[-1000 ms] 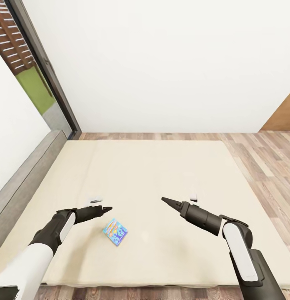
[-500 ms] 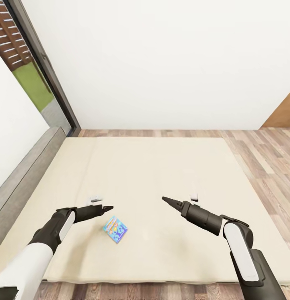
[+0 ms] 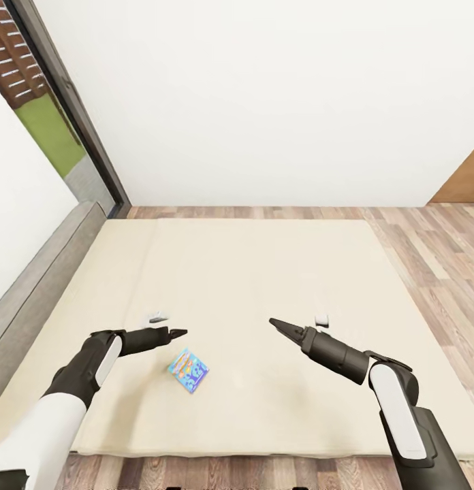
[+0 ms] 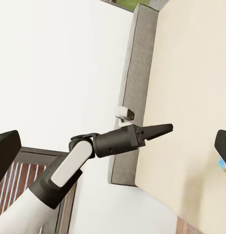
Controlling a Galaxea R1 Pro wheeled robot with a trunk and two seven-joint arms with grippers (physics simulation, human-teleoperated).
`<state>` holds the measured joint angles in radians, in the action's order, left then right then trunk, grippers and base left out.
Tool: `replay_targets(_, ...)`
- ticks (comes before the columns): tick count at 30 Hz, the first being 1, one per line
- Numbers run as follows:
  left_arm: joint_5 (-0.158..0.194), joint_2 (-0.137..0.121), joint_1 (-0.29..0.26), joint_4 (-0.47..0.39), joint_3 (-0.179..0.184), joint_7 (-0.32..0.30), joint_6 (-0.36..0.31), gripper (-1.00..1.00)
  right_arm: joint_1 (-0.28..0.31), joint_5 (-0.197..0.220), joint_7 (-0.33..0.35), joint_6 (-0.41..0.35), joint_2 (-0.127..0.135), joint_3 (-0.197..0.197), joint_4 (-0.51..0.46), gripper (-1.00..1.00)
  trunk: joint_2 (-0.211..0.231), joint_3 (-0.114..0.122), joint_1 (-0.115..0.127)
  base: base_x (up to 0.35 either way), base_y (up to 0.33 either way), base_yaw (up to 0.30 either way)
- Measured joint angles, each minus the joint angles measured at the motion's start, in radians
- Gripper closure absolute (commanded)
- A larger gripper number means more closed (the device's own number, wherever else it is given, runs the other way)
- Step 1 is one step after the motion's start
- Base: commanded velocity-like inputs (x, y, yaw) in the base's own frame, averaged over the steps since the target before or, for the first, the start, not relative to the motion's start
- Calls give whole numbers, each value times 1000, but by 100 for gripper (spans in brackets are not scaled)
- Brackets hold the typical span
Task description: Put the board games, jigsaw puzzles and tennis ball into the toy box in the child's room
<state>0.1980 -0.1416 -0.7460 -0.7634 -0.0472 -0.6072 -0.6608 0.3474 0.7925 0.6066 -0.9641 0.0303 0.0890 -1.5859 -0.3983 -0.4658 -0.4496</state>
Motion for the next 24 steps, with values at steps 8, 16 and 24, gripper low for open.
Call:
replay_targets(8, -1, -5, -13, -6, -1, -2, -4, -100, 0, 1, 8, -1, -2, 0, -1, -100, 0, -13, 0, 0, 0, 1)
replay_targets(16, -1, -5, -19, -11, -2, -2, -9, -100, 0, 1, 36, 2, -10, 1, -1, -100, 0, -26, 0, 0, 0, 42)
replay_targets(24, -2, -7, -22, -12, -2, 3, -11, -100, 0, 1, 42, 2, -9, 2, -1, -100, 0, -39, 0, 0, 0, 66)
